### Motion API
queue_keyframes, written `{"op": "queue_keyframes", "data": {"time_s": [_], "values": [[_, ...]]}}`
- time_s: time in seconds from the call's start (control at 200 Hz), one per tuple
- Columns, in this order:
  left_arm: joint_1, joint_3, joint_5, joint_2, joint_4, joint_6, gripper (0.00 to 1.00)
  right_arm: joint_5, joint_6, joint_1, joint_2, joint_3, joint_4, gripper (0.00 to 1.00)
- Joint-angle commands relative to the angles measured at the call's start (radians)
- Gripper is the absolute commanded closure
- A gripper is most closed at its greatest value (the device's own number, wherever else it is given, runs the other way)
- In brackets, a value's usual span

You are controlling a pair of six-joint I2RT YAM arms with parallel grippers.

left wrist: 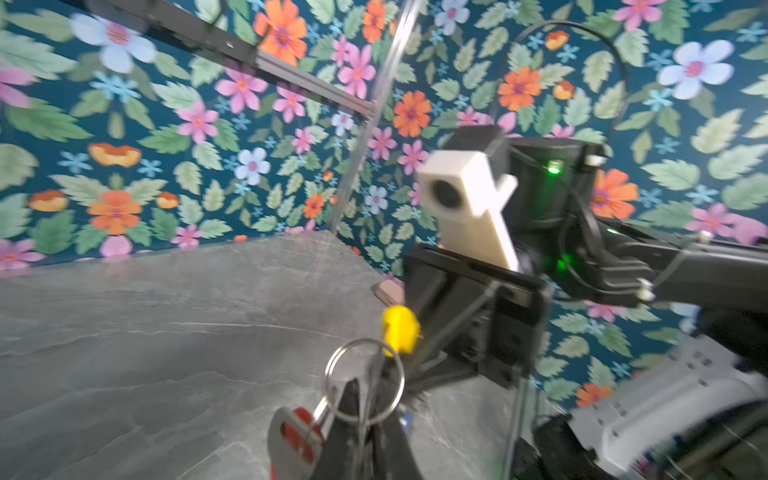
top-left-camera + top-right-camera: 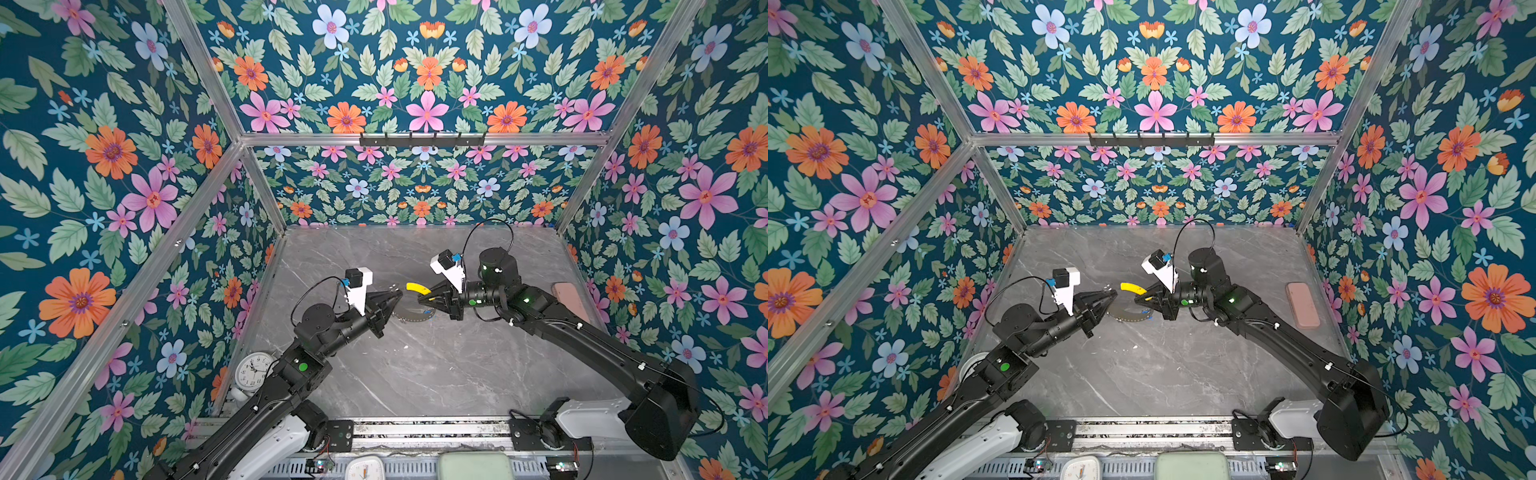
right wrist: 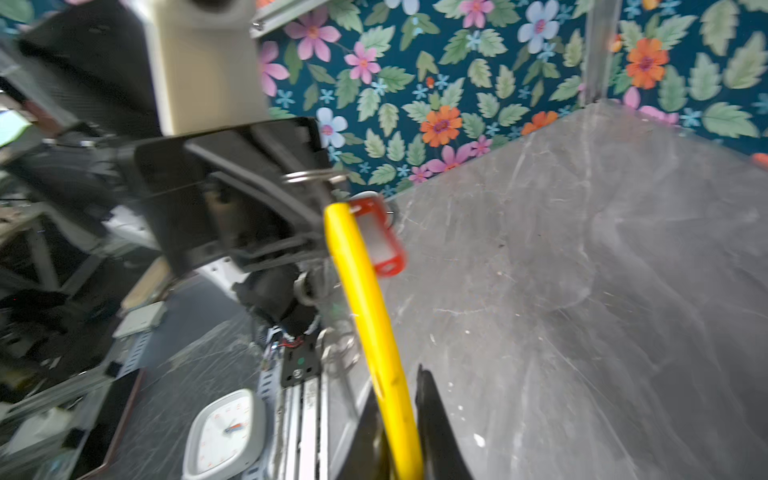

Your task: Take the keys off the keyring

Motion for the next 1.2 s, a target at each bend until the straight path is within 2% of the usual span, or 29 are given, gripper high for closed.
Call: {"op": "queue_keyframes", "data": {"time_s": [0.0,0.115,0.265,0.415,0.515,0.655,0.765,0.905,1.13,1.195], "values": [[-0.008,-0.003,0.016,-0.002,0.006,-0.017,0.76,0.052,0.038,-0.005,-0.001,0.008,0.032,0.99],[-0.007,-0.006,-0.059,-0.006,-0.018,-0.045,0.63,0.060,0.079,-0.004,-0.011,-0.010,0.060,1.00],[-0.006,-0.017,-0.152,-0.031,-0.022,-0.085,0.50,0.103,0.200,0.001,-0.031,-0.063,0.186,1.00],[-0.006,-0.088,-0.265,-0.113,0.040,-0.156,0.37,0.258,0.382,0.024,-0.063,-0.117,0.350,1.00],[-0.005,-0.127,-0.258,-0.129,0.108,-0.206,0.31,0.385,0.481,0.049,-0.091,-0.152,0.434,1.00],[-0.005,-0.148,-0.166,-0.067,0.230,-0.262,0.29,0.477,0.609,0.081,-0.107,-0.209,0.585,1.00],[0.010,-0.186,-0.093,-0.030,0.390,-0.320,0.26,0.547,0.728,0.091,-0.110,-0.266,0.717,1.00],[0.052,-0.228,0.001,0.013,0.592,-0.422,0.25,0.592,0.772,0.109,-0.110,-0.306,0.802,1.00],[0.096,-0.245,0.068,0.121,0.752,-0.532,0.36,0.585,0.809,0.125,-0.096,-0.319,0.892,1.00],[0.100,-0.244,0.083,0.146,0.791,-0.548,0.43,0.571,0.823,0.129,-0.085,-0.315,0.905,1.00]]}}
